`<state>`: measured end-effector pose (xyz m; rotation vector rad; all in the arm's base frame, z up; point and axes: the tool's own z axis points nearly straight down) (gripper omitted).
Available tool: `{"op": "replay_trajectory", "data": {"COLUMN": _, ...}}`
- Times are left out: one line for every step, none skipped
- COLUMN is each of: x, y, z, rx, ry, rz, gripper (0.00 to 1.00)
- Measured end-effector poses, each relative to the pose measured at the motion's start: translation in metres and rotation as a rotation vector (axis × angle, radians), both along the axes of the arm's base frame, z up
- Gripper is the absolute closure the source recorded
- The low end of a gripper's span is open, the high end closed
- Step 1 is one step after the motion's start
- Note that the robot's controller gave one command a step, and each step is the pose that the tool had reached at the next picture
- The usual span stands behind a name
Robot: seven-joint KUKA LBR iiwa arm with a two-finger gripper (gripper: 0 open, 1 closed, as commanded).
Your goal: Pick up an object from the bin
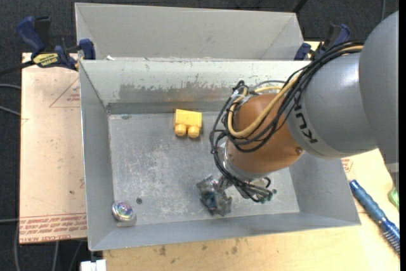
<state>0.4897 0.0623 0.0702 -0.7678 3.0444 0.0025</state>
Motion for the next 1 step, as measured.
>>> {"op": "replay_trajectory", "data": {"x": 0.0261, "y": -0.0054, "z": 0.1256, "rx": 0.0, "ry": -0.01, "rz": -0.007, "gripper": 1.0}}
